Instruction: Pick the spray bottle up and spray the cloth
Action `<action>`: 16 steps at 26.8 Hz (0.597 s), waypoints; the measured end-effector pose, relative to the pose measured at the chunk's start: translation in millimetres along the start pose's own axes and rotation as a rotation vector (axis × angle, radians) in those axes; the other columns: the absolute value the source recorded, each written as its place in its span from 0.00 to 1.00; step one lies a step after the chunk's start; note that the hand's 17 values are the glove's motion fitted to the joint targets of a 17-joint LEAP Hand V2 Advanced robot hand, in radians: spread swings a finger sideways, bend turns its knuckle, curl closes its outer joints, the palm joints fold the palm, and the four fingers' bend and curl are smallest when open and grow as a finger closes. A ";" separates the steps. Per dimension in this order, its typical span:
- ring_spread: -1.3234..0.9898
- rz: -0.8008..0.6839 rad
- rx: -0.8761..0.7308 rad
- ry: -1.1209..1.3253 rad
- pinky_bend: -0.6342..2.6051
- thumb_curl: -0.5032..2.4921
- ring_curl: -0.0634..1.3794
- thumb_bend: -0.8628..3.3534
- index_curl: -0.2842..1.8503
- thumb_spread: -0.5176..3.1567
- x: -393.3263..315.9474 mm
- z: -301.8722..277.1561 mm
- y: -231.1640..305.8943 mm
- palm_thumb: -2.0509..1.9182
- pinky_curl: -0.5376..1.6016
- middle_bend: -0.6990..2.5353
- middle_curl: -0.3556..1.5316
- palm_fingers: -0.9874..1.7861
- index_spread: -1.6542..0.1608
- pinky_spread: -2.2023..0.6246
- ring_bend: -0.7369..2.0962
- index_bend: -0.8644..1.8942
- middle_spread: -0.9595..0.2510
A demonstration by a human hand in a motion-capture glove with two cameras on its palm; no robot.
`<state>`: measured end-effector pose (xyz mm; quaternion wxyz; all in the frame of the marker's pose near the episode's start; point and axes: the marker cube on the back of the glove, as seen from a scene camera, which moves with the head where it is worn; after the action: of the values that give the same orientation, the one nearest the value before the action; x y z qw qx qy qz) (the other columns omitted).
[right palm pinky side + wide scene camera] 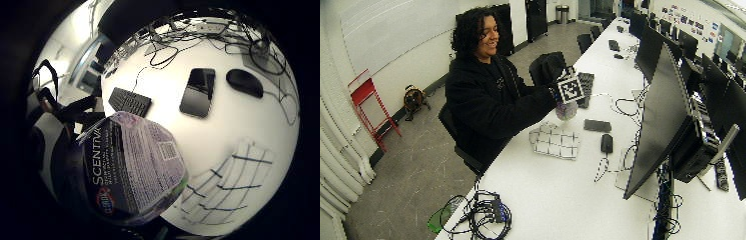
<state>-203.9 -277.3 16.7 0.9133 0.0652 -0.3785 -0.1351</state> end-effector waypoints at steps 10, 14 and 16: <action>0.48 0.008 0.030 0.043 0.34 0.42 0.38 0.20 0.40 0.23 27.3 20.0 5.1 0.75 0.44 0.38 0.46 0.85 0.75 0.67 0.52 0.38 0.61; 0.48 0.011 0.047 -0.029 0.34 0.42 0.38 0.20 0.40 0.23 25.9 22.4 6.5 0.75 0.44 0.38 0.46 0.85 0.75 0.67 0.52 0.38 0.61; 0.48 0.015 0.064 -0.023 0.34 0.42 0.38 0.20 0.40 0.23 30.8 23.1 6.0 0.75 0.44 0.38 0.46 0.85 0.75 0.67 0.52 0.38 0.61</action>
<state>-198.3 -281.0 55.1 0.9073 0.0901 -0.3938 -0.1170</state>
